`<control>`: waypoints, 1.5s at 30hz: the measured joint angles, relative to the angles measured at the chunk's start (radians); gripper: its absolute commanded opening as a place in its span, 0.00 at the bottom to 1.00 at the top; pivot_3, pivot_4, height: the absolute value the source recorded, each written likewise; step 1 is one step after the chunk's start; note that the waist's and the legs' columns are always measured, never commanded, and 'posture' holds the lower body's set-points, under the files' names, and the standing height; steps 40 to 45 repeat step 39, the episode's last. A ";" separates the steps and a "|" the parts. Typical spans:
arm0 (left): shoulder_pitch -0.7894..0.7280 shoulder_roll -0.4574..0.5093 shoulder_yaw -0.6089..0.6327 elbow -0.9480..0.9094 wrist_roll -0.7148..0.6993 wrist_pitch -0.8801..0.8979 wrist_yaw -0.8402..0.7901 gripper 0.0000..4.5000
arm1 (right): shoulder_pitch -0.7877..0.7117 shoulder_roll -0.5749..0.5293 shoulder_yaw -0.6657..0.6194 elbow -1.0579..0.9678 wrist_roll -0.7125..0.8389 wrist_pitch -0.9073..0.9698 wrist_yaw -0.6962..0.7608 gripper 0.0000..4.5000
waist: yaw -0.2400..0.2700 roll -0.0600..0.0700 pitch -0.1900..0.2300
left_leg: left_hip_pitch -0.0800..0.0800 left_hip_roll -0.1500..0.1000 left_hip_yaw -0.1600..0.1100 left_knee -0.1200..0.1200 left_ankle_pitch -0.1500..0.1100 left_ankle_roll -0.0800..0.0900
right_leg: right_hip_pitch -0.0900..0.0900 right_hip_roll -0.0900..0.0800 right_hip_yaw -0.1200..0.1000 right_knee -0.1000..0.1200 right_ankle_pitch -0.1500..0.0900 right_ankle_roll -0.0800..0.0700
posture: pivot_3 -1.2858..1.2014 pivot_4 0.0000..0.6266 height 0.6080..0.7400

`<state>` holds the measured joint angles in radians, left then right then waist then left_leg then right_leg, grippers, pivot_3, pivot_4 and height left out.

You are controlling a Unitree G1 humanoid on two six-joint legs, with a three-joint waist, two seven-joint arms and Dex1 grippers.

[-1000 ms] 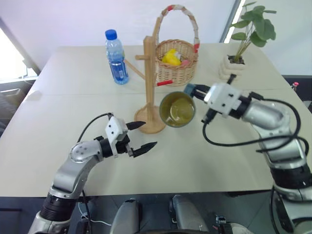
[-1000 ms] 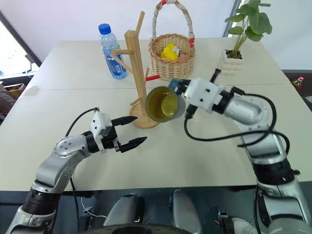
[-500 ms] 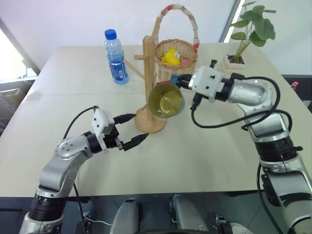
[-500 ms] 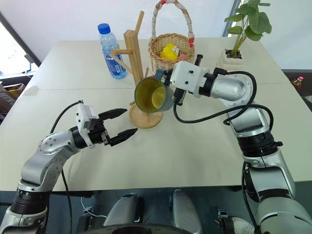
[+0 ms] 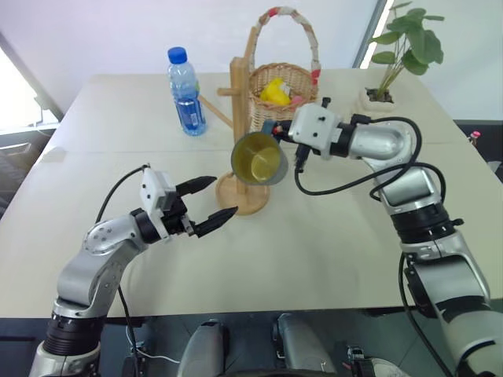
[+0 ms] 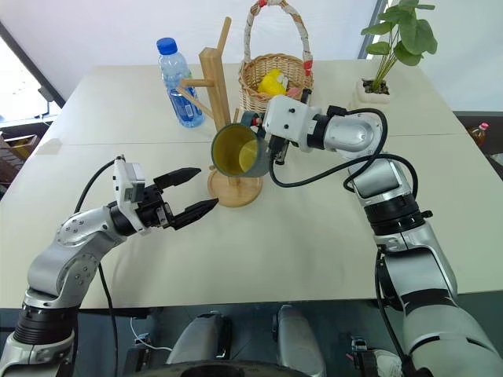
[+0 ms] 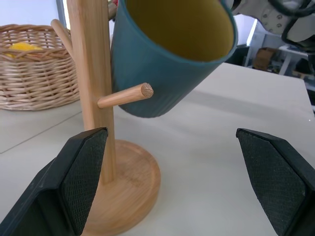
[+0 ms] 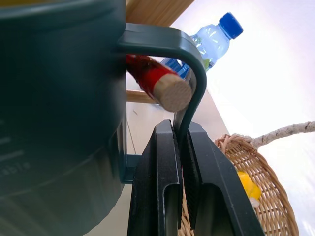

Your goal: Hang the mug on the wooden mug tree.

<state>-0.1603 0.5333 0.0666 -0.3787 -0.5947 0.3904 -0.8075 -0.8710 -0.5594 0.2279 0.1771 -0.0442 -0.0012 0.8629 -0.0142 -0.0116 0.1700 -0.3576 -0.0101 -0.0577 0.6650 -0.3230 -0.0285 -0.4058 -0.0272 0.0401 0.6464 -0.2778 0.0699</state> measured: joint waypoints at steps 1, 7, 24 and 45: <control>0.000 0.000 0.000 0.000 -0.003 0.000 0.004 1.00 | -0.003 0.000 0.000 0.004 0.000 -0.003 0.001 0.22 | 0.000 0.000 0.000 | 0.000 0.000 0.000 0.000 0.000 0.000 | 0.000 0.000 0.000 0.000 0.000 0.000 | 0.52 0.24 1.00; -0.001 0.001 0.000 -0.004 -0.004 0.000 0.014 1.00 | -0.004 -0.010 -0.009 -0.011 0.003 -0.004 0.001 0.67 | 0.000 0.000 0.000 | 0.000 0.000 0.000 0.000 0.000 0.000 | 0.000 0.000 0.000 0.000 0.000 0.000 | 0.52 0.24 1.00; 0.010 -0.052 0.109 0.013 -0.024 0.038 0.189 1.00 | 0.547 -0.033 -0.498 -0.272 0.367 0.347 -0.104 0.67 | -0.006 0.000 0.000 | 0.003 0.001 0.001 -0.001 0.000 0.000 | 0.002 0.002 0.001 0.001 0.000 0.000 | 0.52 0.24 1.00; 0.183 -0.146 0.187 0.187 0.190 -0.104 0.407 1.00 | 0.607 0.101 -0.504 0.023 0.322 0.103 -0.265 0.67 | 0.003 0.000 0.000 | 0.001 0.000 0.001 -0.001 0.000 0.000 | 0.001 0.000 0.001 0.000 0.000 0.000 | 0.52 0.24 1.00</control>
